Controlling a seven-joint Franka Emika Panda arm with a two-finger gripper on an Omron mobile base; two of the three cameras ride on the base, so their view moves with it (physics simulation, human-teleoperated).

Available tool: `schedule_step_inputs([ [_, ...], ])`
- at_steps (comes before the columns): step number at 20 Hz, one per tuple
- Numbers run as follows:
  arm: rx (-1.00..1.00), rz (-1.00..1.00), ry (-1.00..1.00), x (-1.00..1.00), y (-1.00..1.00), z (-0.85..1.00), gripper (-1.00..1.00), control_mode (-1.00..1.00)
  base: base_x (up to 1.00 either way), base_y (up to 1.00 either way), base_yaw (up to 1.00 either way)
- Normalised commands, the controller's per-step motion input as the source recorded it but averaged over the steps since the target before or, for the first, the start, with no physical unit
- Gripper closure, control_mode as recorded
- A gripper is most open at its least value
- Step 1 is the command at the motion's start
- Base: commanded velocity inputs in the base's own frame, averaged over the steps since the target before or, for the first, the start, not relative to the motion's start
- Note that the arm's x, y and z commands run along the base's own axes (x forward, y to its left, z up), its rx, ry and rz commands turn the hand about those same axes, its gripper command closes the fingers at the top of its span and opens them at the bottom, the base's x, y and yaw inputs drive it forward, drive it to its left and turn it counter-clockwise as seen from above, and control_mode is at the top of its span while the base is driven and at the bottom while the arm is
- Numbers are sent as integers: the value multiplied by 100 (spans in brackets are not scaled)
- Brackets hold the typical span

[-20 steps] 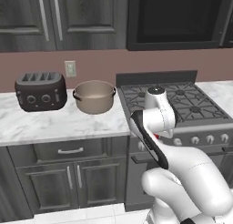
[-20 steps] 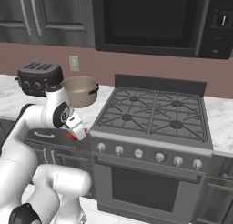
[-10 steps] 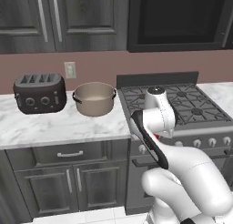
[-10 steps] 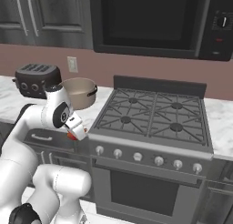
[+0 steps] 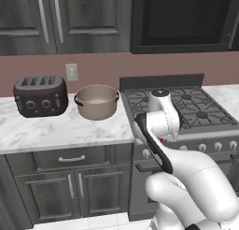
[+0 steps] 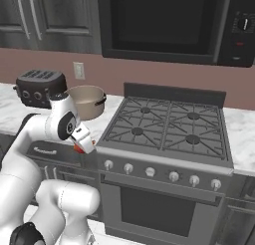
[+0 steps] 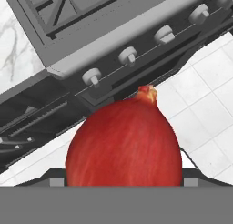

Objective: Turn on the sink faucet. Then move the onion from the counter to the sink. Turn off the sink. Move the vegetable from the sink to the pot next to the stove. Finally move the pot to the front left burner.

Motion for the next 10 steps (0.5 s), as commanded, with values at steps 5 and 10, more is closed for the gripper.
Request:
schedule_step_inputs([
  [5,0,0,0,0,0,0,100,100,16,-3,0],
  [10,0,0,0,0,0,0,100,100,-4,9,0],
])
